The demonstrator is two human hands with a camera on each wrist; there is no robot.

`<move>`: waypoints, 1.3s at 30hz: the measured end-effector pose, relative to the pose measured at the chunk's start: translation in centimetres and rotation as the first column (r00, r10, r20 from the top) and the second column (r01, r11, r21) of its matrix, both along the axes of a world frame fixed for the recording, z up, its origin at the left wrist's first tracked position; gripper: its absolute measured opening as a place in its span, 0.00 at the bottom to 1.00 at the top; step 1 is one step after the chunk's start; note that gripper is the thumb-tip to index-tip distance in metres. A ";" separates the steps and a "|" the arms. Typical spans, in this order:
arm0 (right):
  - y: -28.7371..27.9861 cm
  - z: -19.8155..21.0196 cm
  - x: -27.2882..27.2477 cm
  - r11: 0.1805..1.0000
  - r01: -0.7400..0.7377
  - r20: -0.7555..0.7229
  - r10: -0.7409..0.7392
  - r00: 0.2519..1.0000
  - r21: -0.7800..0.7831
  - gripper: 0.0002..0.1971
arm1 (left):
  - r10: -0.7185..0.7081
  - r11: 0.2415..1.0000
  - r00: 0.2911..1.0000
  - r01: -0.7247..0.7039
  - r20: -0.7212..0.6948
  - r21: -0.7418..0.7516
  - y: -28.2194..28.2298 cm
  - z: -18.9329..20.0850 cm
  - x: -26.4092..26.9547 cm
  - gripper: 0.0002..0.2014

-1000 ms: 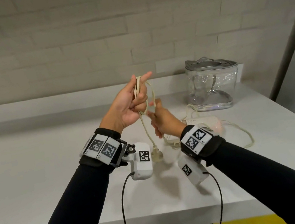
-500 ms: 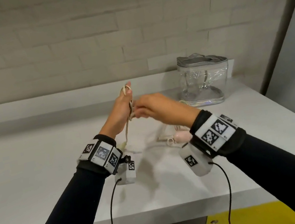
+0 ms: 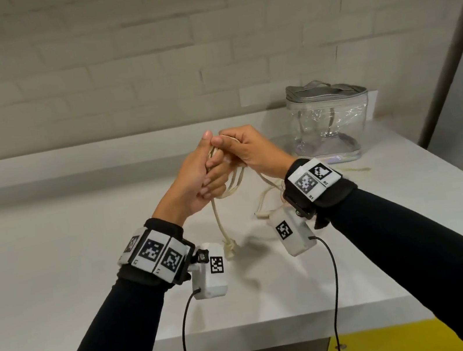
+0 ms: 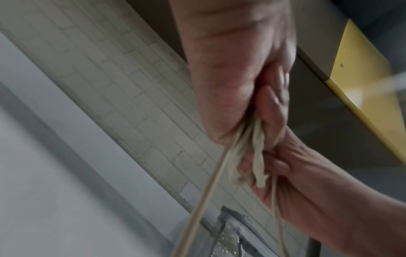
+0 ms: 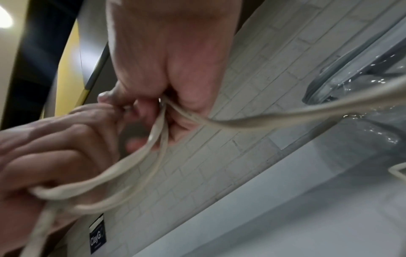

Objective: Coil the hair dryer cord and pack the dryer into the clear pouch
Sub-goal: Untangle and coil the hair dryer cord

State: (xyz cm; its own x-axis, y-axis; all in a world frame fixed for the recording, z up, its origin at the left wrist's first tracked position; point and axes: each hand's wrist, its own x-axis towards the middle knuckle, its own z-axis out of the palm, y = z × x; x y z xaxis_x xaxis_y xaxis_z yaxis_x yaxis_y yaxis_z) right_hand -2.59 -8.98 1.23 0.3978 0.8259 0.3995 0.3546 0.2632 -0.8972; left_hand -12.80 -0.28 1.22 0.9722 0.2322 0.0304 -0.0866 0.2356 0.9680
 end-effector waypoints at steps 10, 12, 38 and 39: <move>1.2 -2.0 -0.3 0.990 0.115 0.013 -0.116 0.993 0.085 0.15 | -0.151 0.984 0.988 0.148 -0.026 -0.102 0.3 1.1 -0.4 0.31; 0.9 -2.9 -0.5 0.976 0.217 0.061 -0.217 0.974 0.012 0.14 | -0.099 0.991 0.995 0.097 -0.014 -0.091 0.1 0.9 -0.1 0.26; -3.4 0.5 0.5 0.989 0.148 0.088 -0.148 0.985 0.006 0.12 | 0.039 0.994 0.998 -0.045 0.055 0.103 -3.3 -0.8 1.3 0.31; -3.0 0.5 0.4 0.990 0.141 0.066 -0.142 0.988 0.020 0.13 | 0.026 0.998 0.998 -0.029 0.061 0.054 -3.2 -0.8 1.3 0.31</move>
